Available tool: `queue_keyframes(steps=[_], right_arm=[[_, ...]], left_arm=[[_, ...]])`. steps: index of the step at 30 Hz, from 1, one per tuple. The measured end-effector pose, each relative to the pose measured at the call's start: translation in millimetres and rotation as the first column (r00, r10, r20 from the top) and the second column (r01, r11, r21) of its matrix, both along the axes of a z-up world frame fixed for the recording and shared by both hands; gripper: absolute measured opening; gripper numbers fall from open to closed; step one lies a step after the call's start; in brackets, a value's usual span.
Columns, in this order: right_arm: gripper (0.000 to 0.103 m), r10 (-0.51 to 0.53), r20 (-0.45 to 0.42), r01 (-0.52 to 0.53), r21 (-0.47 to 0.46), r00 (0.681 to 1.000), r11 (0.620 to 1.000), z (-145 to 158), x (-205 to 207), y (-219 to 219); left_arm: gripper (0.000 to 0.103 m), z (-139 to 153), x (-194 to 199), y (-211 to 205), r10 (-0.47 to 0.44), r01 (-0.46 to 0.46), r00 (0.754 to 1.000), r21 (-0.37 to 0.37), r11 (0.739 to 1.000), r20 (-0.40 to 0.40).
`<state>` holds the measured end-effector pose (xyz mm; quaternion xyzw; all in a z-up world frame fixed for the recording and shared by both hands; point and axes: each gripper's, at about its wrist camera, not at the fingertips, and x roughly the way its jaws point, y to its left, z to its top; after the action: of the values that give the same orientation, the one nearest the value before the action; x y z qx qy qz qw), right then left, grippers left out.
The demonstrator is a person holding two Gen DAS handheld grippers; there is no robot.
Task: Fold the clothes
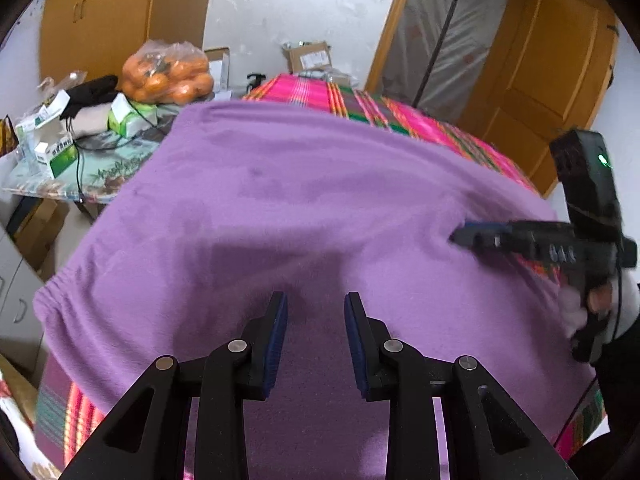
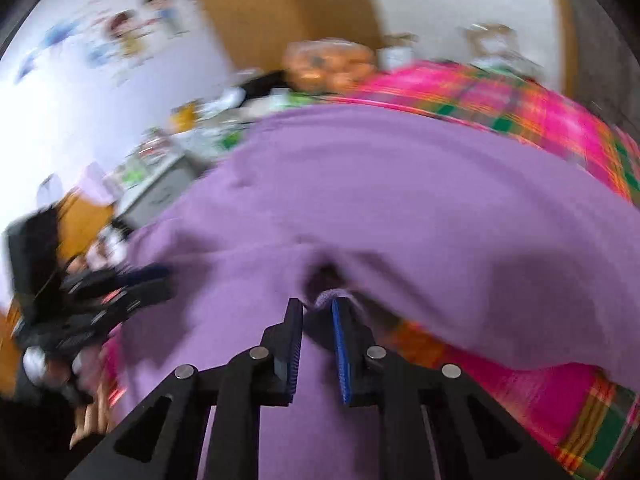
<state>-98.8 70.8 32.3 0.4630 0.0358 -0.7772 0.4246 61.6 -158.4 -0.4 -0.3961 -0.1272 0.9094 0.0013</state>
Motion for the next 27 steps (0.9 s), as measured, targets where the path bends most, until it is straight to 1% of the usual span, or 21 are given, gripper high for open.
queue_keyframes(steps=[1,4,8,10,14,16,18,19,21,24,27], right_arm=[[0.013,-0.041,0.013,0.041,-0.022,0.999,0.999,1.8,-6.9,10.3],[0.013,-0.118,-0.017,0.116,-0.102,0.993,0.988,20.7,-13.4,52.8],[0.015,-0.236,-0.019,0.233,-0.107,0.971,0.967,26.8,-25.9,100.9],[0.015,-0.276,-0.011,0.273,-0.104,0.961,0.956,26.9,-32.4,116.1],[0.015,-0.262,-0.016,0.26,-0.082,0.965,0.962,21.3,-38.4,109.9],[0.015,-0.255,-0.029,0.254,-0.045,0.967,0.966,14.4,-40.5,105.1],[0.015,-0.264,-0.032,0.265,0.035,0.964,0.964,0.4,-44.6,102.0],[0.012,-0.268,-0.02,0.268,0.053,0.963,0.962,-5.0,-45.4,103.9],[0.012,-0.258,-0.006,0.259,0.046,0.966,0.965,-5.0,-42.6,111.2],[0.012,-0.24,-0.01,0.24,0.064,0.971,0.969,-1.6,-34.8,125.2],[0.013,-0.299,-0.039,0.3,0.035,0.954,0.953,6.2,-34.4,149.2]], left_arm=[[0.03,-1.4,0.0,-0.7,0.0,0.0,1.0,0.002,1.0,0.0],[0.03,-0.7,1.8,-3.6,0.002,-0.002,1.0,0.01,1.0,-0.002],[0.03,-0.6,1.2,-1.9,0.004,-0.004,1.0,0.005,1.0,-0.001],[0.03,-0.2,0.1,1.0,-0.003,0.003,1.0,0.01,1.0,0.0],[0.03,3.2,-3.5,9.7,-0.028,0.028,1.0,0.009,1.0,-0.003],[0.03,6.3,-3.0,12.8,-0.035,0.035,0.999,0.006,0.999,-0.009],[0.03,9.3,-2.0,15.0,-0.04,0.04,0.999,0.003,0.999,-0.015],[0.03,10.5,-1.3,15.4,-0.04,0.04,0.999,0.001,0.999,-0.017],[0.03,11.5,0.4,12.6,-0.033,0.033,0.999,-0.001,0.999,-0.017],[0.03,10.3,1.6,8.4,-0.016,0.016,1.0,0.003,1.0,-0.011],[0.03,9.6,0.6,10.2,-0.019,0.019,1.0,0.01,1.0,-0.011]])
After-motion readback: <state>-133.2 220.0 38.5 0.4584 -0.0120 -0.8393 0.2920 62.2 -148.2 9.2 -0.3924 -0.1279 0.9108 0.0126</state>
